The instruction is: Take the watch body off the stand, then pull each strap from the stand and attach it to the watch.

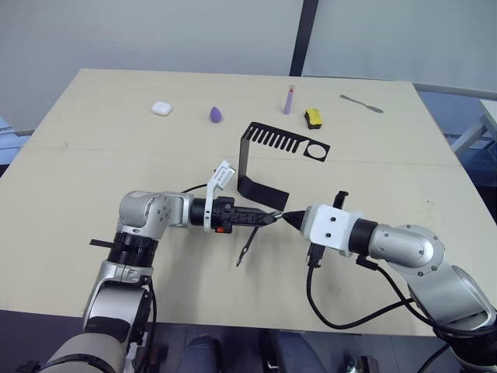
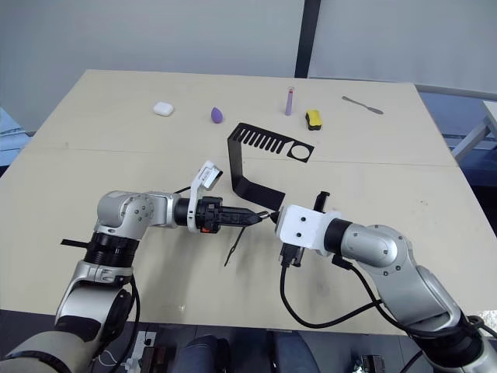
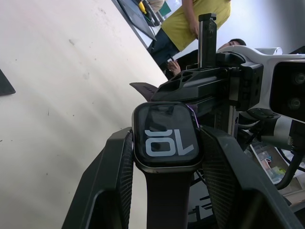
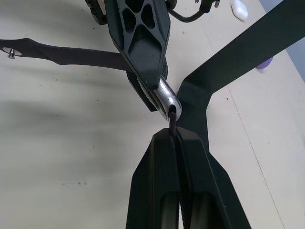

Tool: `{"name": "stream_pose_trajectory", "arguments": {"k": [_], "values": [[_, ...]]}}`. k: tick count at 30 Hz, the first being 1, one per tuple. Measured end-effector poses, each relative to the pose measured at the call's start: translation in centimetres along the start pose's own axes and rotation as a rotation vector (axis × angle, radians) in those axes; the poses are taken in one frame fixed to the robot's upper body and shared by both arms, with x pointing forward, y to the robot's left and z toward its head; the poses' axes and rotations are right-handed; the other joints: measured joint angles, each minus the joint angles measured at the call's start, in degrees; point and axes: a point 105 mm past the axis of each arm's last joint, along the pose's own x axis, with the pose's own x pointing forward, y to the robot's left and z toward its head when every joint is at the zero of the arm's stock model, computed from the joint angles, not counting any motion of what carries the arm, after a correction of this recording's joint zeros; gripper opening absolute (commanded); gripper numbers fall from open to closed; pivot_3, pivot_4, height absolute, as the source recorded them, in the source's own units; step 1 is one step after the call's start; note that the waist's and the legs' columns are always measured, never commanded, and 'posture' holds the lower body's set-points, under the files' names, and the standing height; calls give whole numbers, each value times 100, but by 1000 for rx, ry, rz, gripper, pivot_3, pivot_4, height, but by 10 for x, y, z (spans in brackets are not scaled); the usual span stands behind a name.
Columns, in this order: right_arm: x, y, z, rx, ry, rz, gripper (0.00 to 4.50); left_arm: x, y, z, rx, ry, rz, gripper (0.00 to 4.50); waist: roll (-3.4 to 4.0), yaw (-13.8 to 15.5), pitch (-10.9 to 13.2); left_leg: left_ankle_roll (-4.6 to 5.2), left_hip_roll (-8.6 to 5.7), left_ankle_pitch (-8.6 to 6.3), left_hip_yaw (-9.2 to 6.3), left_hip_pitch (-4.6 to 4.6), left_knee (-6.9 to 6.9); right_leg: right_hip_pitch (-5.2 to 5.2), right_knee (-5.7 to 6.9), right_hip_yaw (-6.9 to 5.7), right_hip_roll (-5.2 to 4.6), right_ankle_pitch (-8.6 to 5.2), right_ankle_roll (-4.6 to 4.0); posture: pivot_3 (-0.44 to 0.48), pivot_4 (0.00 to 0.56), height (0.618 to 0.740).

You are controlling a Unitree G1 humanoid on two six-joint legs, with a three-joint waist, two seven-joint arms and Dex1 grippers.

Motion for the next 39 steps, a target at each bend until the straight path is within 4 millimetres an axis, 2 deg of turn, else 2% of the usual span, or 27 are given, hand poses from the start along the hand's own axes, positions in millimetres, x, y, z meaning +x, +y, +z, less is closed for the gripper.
{"name": "stream_pose_trajectory", "arguments": {"k": [39], "values": [[0,-2,0,-7,4,-10,0,2,-3,3,29,-4,-12,1579,0,0,0,0,0,0,0,0,1,-1,3,0,0,-1,-1,0,150,740]]}}
